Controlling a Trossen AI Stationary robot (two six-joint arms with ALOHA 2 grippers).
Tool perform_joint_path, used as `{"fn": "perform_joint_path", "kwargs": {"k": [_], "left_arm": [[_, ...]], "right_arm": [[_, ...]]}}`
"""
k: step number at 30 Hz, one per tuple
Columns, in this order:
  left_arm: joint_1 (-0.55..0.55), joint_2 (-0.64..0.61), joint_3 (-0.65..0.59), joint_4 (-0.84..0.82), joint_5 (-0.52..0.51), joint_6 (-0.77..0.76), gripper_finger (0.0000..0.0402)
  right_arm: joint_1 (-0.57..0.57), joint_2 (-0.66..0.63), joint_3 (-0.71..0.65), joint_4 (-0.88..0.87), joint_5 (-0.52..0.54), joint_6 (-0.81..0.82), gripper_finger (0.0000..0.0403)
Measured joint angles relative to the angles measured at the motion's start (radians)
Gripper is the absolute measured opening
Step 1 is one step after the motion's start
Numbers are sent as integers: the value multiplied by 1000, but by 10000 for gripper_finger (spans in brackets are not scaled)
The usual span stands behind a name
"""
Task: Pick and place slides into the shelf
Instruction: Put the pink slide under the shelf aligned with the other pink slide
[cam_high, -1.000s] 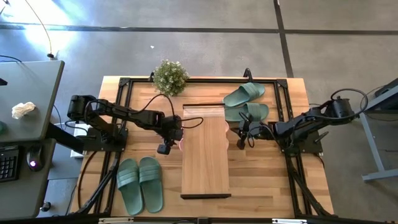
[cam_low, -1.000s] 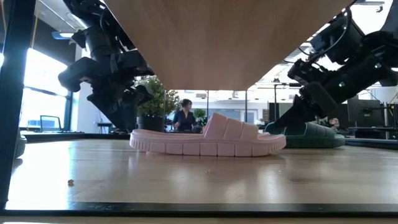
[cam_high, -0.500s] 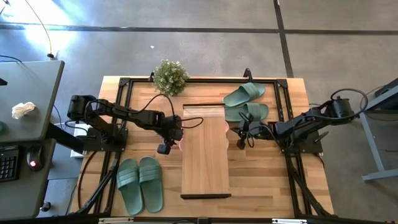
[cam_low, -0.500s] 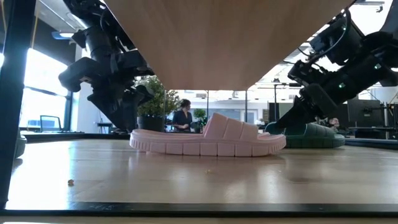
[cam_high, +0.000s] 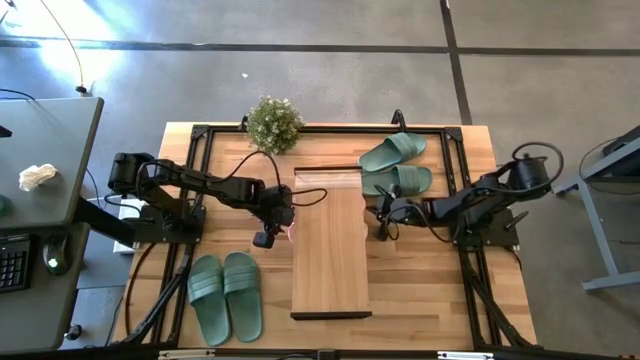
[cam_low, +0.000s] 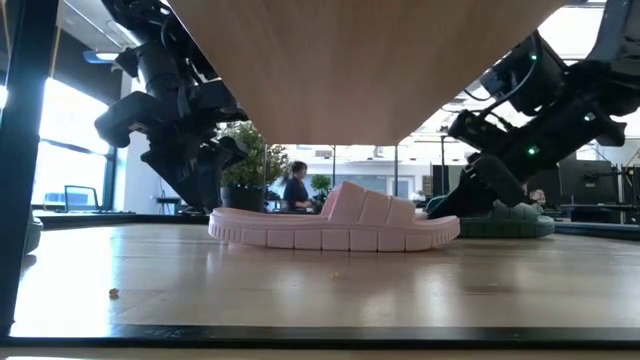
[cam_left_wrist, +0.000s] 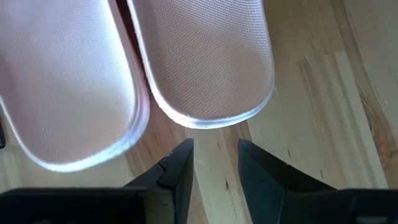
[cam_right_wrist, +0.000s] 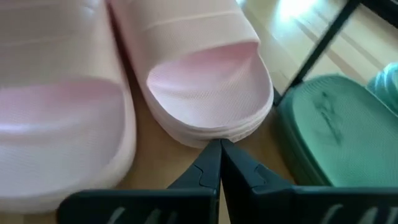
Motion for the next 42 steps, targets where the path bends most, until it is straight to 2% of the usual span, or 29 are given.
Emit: {"fn": "perform_joint_path", "kwargs": {"k": [8, 12, 20, 23, 27, 34, 38, 42], "left_arm": [[0, 0, 0, 0, 0, 0, 110], [0, 0, 0, 0, 1, 0, 110], [0, 0, 1, -5, 3, 4, 110], [0, 0, 1, -5, 3, 5, 110], [0, 0, 1, -4, 2, 7, 110], [0, 0, 1, 1, 0, 9, 110], [0, 0, 1, 2, 0, 11, 110], [0, 0, 1, 2, 0, 8, 110]], "right_arm": [[3, 4, 20, -131, 21, 47, 0], [33, -29, 19, -160, -11, 66, 0], [188, -222, 19, -319, -39, 234, 0], [263, -239, 19, -300, -55, 255, 0], [309, -200, 28, -270, -57, 281, 0], [302, -60, 93, -232, -58, 256, 0], [293, -35, 105, -234, -47, 256, 0], [290, -32, 105, -232, 12, 260, 0]]}}
